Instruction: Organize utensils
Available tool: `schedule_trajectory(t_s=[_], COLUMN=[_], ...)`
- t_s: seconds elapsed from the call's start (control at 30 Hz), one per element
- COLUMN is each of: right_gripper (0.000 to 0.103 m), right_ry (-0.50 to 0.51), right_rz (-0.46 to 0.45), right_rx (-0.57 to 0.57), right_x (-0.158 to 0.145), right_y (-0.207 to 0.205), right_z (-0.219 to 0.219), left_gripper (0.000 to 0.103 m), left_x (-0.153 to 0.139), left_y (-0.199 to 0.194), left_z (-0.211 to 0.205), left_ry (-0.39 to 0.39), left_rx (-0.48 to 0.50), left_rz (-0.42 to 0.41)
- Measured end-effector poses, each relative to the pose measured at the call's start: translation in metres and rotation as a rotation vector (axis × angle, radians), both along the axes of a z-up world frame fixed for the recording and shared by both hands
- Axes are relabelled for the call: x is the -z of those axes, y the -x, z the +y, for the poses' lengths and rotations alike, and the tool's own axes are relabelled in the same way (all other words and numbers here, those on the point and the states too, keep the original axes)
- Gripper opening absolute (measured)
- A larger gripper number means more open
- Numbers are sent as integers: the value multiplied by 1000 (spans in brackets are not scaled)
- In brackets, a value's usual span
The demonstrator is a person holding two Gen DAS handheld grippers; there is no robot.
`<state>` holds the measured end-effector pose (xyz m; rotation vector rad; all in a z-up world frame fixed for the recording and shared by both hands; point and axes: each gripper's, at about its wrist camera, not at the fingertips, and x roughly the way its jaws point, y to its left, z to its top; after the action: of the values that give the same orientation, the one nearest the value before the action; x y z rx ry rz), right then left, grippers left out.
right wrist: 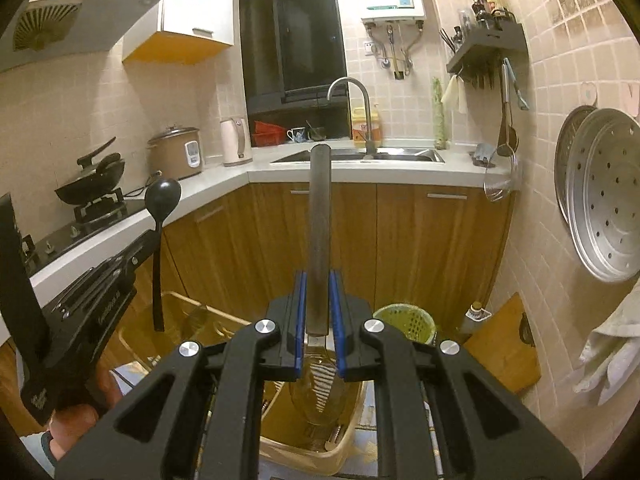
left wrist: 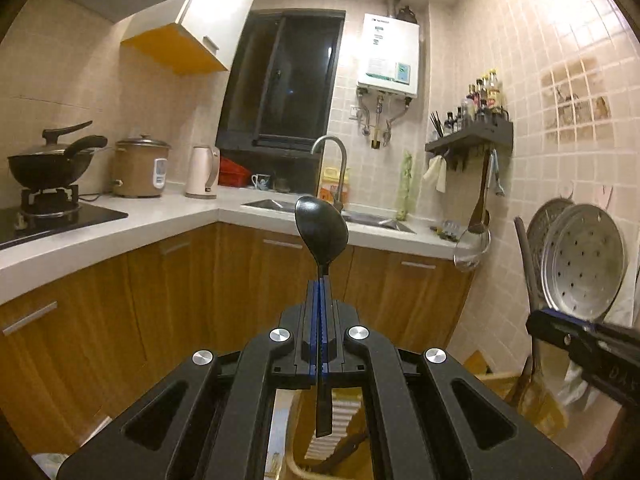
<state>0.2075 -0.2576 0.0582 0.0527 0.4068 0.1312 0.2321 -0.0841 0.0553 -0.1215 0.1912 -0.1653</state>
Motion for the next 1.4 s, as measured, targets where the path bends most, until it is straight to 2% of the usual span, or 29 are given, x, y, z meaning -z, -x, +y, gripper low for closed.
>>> schedule_trajectory(t_s=[0.1, 0.3, 0.33, 0.4, 0.43, 0.47, 0.5, 0.53, 0.63, 0.77, 0.83, 0.93, 1.0, 1.07, 1.13, 1.2, 1.23, 1.27, 1.33, 1.4], right_gripper=[10, 10, 11, 15, 20, 36, 65, 69, 68, 68, 68, 68, 68, 70, 83, 84, 84, 83, 76, 58], right_ry=[44, 41, 31, 15, 19, 20, 15, 17, 7, 25, 55, 83, 82, 101, 67, 13, 10, 23, 66, 78], right_rz=[-14, 17, 30, 56, 51, 38, 22, 4, 24, 39, 83, 211, 304, 447, 579, 684, 727, 757, 795, 843], right_rx=[18, -21, -35, -72, -74, -73, -77, -73, -75, -69, -77, -111, -128, -111, -130, -179, -185, -181, -188, -214], right_x=[7, 16, 16, 15, 14, 11, 8, 5, -6, -32, -48, -60, -58, -44, -23, 0, 12, 23, 41, 56], right_y=[4, 12, 13, 22, 28, 36, 43, 52, 70, 103, 120, 133, 137, 138, 137, 138, 139, 142, 147, 152], right_z=[6, 7, 6, 2, 1, -1, -2, -4, -7, -9, -6, 0, 3, 5, 3, 1, 1, 1, 7, 11], left_gripper=[0, 2, 6, 29, 31, 36, 39, 40, 40, 40, 40, 40, 45, 46, 46, 46, 46, 44, 35, 33], left_x=[12, 21, 19, 12, 8, 3, -1, -5, -20, -38, -51, -69, -71, -61, -36, -1, 23, 41, 72, 100], left_y=[1, 12, 16, 31, 40, 46, 53, 58, 78, 101, 119, 142, 148, 147, 141, 137, 137, 137, 139, 143], left_z=[-3, 6, 9, 21, 29, 35, 44, 51, 74, 93, 103, 114, 115, 109, 100, 87, 77, 70, 55, 44], left_ry=[-29, -44, -38, -28, -19, -10, 5, 16, 51, 96, 134, 165, 171, 154, 131, 108, 96, 83, 42, 13], left_rx=[-14, 32, 45, 69, 84, 94, 102, 105, 103, 153, 161, 179, 199, 237, 290, 341, 379, 400, 408, 409], left_rz=[7, 55, 60, 59, 55, 55, 58, 62, 77, 146, 150, 182, 260, 391, 568, 748, 847, 909, 1000, 1065])
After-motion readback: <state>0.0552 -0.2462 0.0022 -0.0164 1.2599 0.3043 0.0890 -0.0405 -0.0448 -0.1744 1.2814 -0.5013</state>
